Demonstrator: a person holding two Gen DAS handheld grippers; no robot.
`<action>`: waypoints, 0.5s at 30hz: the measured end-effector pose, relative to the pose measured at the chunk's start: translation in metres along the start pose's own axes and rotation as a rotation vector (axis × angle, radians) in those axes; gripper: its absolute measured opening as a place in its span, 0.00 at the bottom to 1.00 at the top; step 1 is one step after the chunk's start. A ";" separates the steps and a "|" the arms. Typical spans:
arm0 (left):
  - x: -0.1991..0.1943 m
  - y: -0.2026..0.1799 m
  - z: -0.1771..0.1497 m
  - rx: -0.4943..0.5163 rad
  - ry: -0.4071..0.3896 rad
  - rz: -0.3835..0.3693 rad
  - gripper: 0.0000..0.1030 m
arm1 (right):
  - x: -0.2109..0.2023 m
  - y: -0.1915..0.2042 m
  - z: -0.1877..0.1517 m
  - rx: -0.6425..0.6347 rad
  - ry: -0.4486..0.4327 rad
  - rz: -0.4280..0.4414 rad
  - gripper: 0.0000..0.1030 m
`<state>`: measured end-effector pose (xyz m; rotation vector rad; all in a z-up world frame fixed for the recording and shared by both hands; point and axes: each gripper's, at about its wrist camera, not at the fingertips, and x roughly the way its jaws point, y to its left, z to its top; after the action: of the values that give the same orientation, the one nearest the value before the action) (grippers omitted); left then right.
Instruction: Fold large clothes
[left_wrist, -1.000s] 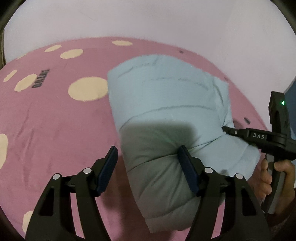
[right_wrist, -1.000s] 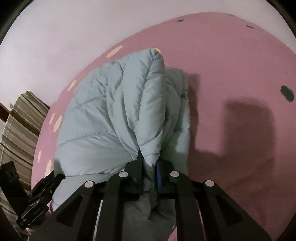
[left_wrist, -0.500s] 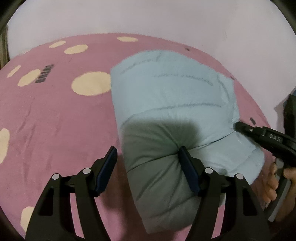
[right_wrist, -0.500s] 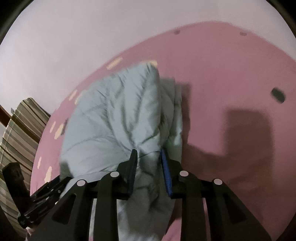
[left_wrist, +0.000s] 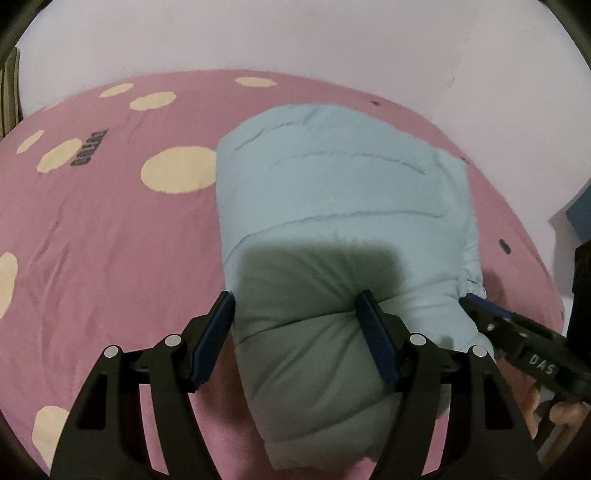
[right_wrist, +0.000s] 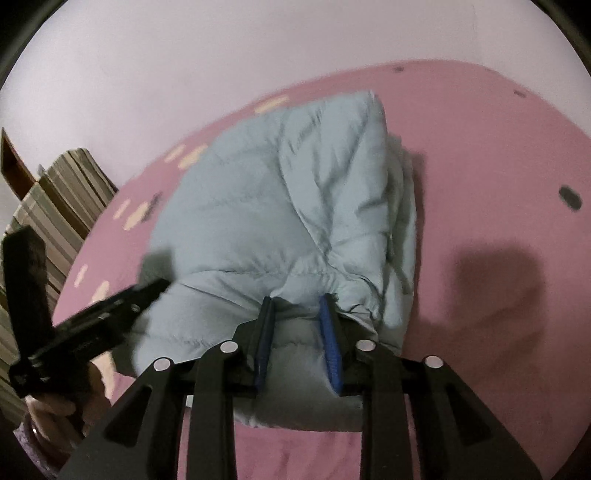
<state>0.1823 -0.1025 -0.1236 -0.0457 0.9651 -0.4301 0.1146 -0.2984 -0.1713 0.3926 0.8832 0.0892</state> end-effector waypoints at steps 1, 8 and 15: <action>0.005 0.002 -0.001 -0.002 0.012 0.000 0.68 | 0.004 -0.003 -0.003 0.005 0.009 0.001 0.24; 0.031 0.010 -0.009 -0.003 0.050 0.006 0.69 | 0.026 0.006 -0.010 -0.057 0.008 -0.061 0.23; 0.021 0.013 -0.006 -0.015 0.046 -0.011 0.68 | 0.018 0.010 -0.011 -0.054 -0.014 -0.052 0.26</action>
<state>0.1918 -0.0975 -0.1463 -0.0548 1.0136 -0.4358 0.1183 -0.2813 -0.1873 0.3195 0.8748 0.0627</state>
